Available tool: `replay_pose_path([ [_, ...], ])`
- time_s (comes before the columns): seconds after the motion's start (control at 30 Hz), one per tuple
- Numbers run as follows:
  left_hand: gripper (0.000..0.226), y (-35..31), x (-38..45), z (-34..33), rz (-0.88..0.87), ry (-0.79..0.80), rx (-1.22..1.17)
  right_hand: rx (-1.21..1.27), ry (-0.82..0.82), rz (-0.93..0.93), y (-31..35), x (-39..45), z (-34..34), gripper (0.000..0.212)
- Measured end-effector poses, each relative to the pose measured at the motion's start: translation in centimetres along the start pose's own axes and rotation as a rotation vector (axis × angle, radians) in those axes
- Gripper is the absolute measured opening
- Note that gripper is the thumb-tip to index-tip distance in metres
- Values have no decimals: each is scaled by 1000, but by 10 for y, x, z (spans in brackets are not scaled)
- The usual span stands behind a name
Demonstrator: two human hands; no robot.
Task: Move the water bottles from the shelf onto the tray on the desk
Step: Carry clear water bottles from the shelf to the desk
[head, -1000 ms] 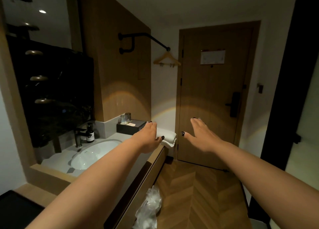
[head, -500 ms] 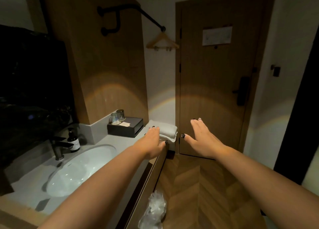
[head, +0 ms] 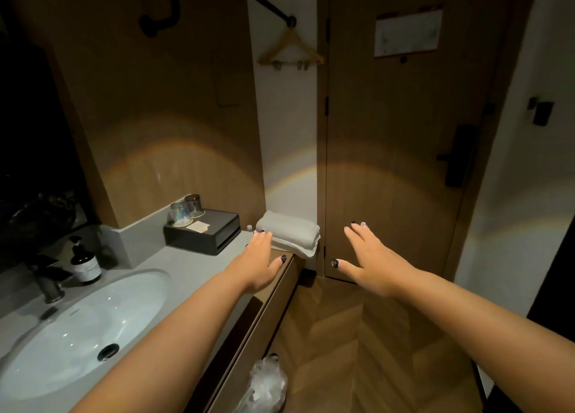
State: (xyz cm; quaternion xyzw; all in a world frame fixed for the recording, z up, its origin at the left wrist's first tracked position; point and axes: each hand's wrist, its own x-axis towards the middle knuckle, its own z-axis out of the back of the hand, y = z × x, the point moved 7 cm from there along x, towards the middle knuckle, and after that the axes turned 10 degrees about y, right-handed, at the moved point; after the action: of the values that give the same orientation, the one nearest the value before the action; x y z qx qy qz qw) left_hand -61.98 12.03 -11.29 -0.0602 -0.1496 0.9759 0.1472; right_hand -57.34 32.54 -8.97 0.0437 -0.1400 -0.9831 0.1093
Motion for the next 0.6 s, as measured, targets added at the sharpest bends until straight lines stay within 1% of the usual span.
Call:
replay_pose_path([
  [0.17, 67, -12, 58, -14, 52, -4, -108, -94, 99, 80, -41, 39, 4, 76],
  [0.33, 65, -12, 112, -25, 67, 4, -164, -87, 141, 143, -58, 84, 7, 72],
  [0.47, 64, 2, 161, -28, 93, -18, -300, -81, 166, 171, -71, 134, 5, 71],
  [0.6, 65, 24, 217, -35, 104, 3, -315, -96, 200, 180, -84, 198, -1, 67],
])
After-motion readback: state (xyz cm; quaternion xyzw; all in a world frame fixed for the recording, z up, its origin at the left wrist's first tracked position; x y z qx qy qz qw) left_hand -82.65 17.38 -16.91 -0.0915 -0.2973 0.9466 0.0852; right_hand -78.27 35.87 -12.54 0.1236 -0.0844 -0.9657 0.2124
